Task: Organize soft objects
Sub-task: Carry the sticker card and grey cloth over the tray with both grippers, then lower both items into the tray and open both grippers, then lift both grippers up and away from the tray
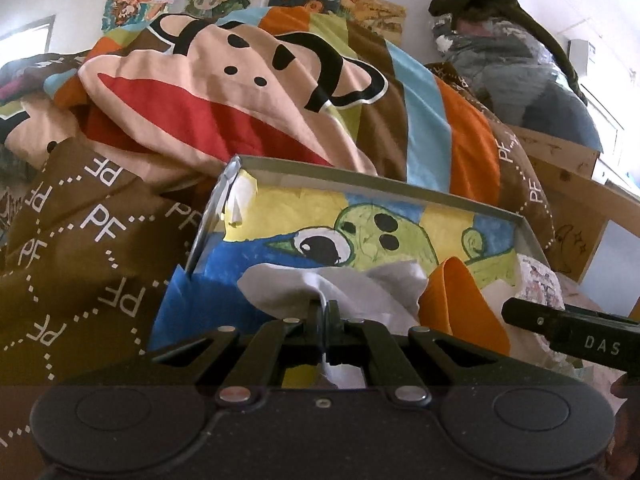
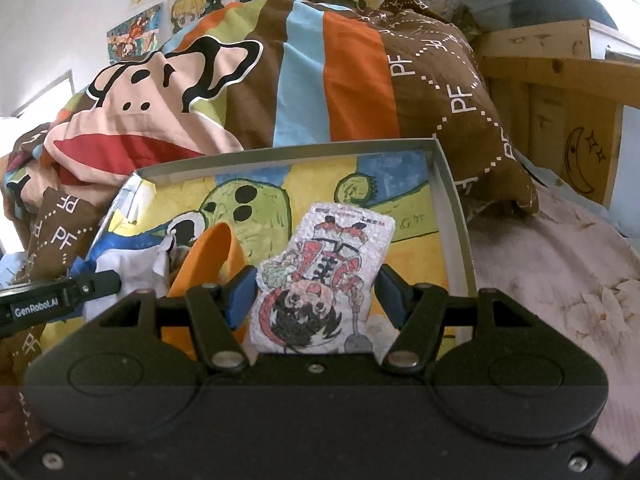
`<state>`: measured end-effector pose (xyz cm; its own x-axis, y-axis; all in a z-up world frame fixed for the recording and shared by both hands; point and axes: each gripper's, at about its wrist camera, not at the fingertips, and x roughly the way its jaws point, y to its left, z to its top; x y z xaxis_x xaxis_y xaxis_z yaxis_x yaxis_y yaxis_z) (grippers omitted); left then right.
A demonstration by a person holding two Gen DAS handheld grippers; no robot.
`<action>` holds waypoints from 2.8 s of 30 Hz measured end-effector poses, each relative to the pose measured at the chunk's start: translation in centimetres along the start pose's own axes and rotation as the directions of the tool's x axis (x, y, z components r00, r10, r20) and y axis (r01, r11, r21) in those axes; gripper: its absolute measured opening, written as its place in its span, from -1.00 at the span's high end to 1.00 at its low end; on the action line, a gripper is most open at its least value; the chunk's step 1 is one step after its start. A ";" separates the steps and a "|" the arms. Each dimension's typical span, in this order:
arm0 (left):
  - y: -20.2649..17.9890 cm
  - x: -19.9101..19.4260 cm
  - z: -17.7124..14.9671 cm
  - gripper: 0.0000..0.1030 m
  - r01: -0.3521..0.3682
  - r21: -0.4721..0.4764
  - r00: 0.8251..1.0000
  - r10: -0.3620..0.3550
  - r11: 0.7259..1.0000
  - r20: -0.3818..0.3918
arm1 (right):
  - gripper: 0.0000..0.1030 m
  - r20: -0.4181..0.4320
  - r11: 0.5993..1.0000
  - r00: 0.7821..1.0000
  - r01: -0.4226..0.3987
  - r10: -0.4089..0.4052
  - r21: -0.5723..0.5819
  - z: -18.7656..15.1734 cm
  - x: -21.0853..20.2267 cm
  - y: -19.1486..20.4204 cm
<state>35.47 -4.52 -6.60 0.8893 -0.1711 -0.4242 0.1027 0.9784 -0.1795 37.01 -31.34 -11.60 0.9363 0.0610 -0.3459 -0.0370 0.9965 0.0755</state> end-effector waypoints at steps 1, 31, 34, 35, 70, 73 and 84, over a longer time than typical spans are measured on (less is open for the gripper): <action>0.0 0.0 0.0 1.00 0.000 0.002 1.000 0.000 1.000 -0.004 | -0.09 -0.001 1.000 1.000 -0.001 0.001 0.002 0.0 0.1 0.1; -1.2 0.9 0.1 0.91 0.020 0.055 0.996 -0.015 0.998 -0.089 | -0.33 -0.064 0.999 0.997 0.050 -0.049 0.021 -0.2 1.1 -0.7; -1.3 0.8 0.1 0.86 0.015 0.061 0.996 -0.009 0.998 -0.089 | -0.41 -0.062 0.998 0.997 0.055 -0.053 0.023 -0.1 1.0 -0.8; -1.3 0.7 0.1 0.84 0.012 0.061 0.996 -0.006 0.998 -0.089 | -0.43 -0.060 0.998 0.997 0.055 -0.054 0.024 -0.1 0.9 -0.8; -2.3 -11.6 5.3 -0.90 0.017 0.010 0.991 -0.018 1.000 0.134 | -0.99 0.163 0.996 0.984 0.077 -0.069 -0.045 5.8 -15.2 0.5; -2.0 -14.0 4.9 -0.98 -0.009 -0.004 0.988 0.009 1.000 0.157 | -0.99 0.174 0.996 0.983 0.069 -0.059 -0.051 6.4 -17.2 1.0; -1.2 -21.6 1.0 -0.99 -0.070 0.023 0.985 0.065 0.997 0.162 | -0.99 0.191 0.994 0.979 0.084 -0.070 -0.066 2.9 -24.9 3.6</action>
<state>16.56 -1.89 3.64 0.9544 -0.0861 -0.2859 0.0506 0.9903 -0.1294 14.60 -29.41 -0.01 0.9860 -0.0215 -0.1656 0.0191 0.9997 -0.0161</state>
